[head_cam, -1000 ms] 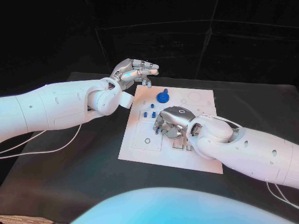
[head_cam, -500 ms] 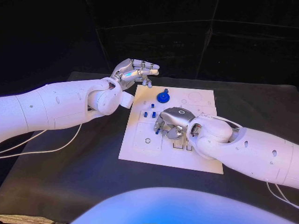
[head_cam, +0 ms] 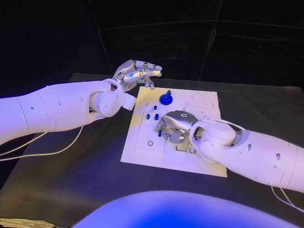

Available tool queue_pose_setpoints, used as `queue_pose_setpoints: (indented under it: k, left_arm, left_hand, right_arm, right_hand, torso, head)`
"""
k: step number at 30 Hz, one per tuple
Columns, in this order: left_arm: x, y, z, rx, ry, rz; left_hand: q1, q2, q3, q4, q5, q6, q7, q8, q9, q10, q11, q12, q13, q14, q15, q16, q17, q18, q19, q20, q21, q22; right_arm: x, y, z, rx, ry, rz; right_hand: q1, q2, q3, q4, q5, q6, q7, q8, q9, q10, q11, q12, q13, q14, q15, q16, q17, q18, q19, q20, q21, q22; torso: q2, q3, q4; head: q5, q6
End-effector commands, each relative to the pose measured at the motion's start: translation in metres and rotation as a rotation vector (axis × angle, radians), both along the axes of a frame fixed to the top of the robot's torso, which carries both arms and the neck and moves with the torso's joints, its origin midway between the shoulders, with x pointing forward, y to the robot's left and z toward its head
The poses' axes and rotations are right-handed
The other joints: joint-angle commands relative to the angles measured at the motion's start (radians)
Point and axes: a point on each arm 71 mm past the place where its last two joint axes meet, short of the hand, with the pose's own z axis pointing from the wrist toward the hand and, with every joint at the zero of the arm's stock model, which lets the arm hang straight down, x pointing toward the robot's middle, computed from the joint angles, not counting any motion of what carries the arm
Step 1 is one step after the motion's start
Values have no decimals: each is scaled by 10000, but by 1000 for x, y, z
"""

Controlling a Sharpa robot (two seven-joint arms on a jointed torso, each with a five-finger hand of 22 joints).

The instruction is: Assemble the parts on the task board

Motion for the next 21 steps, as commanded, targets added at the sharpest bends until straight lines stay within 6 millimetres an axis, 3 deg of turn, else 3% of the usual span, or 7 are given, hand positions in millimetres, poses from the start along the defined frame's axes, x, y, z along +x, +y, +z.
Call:
queue_pose_setpoints:
  k: [1, 21]
  left_arm:
    - [0, -1, 1, -92, 8, -102]
    - [1, 1, 1, -72, 26, -82]
  left_hand:
    - [29, 23, -43, 4, 61, -5, 78, 28, -13, -51, 42, 69, -10, -73, 25, -51, -8, 131, -41, 12, -51, -9]
    - [29, 23, -43, 4, 61, -5, 78, 28, -13, -51, 42, 69, -10, -73, 25, -51, -8, 131, -41, 12, -51, -9]
  right_arm:
    - [-4, 1, -5, -253, 236, 195]
    - [-5, -1, -1, 407, -44, 110]
  right_hand:
    - [-133, 11, -68, 1, 45, -39, -8, 57, 21, -38, -4, 0, 15, 297, 66, 23, -9, -93, -13, 94, -55, -17]
    - [-59, 142, -185, -106, 193, 181, -76, 163, 83, 218, -93, 223, 60, 292, 9, 58, -7, -77, -5, 76, -38, 0]
  torso:
    - [2, 2, 3]
    - [2, 11, -2]
  head:
    - [7, 2]
    - [-7, 2]
